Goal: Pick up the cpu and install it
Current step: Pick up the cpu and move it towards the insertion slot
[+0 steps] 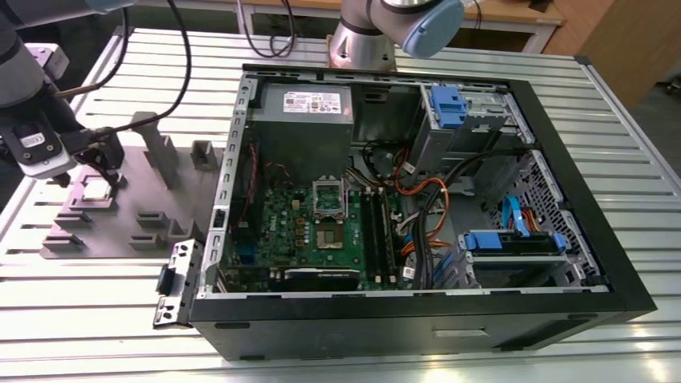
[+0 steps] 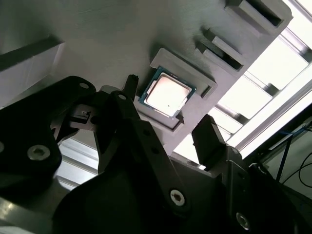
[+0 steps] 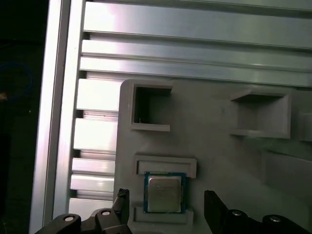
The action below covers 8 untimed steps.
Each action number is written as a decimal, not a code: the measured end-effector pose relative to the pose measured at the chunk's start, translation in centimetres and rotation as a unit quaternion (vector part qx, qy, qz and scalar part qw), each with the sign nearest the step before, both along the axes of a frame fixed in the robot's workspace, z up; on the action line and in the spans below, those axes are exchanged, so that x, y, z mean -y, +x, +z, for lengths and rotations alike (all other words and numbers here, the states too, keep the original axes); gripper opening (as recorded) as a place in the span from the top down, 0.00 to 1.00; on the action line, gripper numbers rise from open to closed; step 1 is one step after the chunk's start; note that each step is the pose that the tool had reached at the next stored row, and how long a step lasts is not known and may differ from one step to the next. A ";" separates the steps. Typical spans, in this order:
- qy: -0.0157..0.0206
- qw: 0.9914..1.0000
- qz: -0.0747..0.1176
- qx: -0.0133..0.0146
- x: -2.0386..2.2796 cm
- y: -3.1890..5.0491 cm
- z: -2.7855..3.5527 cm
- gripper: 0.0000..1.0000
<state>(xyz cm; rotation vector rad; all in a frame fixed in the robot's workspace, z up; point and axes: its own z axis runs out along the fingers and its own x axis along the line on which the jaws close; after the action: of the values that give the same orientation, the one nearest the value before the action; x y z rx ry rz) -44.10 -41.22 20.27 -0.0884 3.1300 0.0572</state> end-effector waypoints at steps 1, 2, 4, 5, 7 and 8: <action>0.000 1.000 0.004 0.000 0.00 0.00 -0.18 0.29; 0.000 1.000 0.007 0.000 0.00 -0.01 -0.35 0.29; 0.000 1.000 0.009 0.000 0.00 -0.03 -0.72 0.29; 0.000 1.000 0.009 0.000 -0.02 -0.03 -0.90 0.29; 0.001 1.000 0.009 0.000 -0.07 -0.05 -1.21 0.29; 0.001 1.000 0.009 0.000 -0.08 -0.05 -1.34 0.29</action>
<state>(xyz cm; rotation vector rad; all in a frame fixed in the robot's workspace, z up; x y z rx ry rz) -44.15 -41.14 18.93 -0.1160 3.1293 0.0615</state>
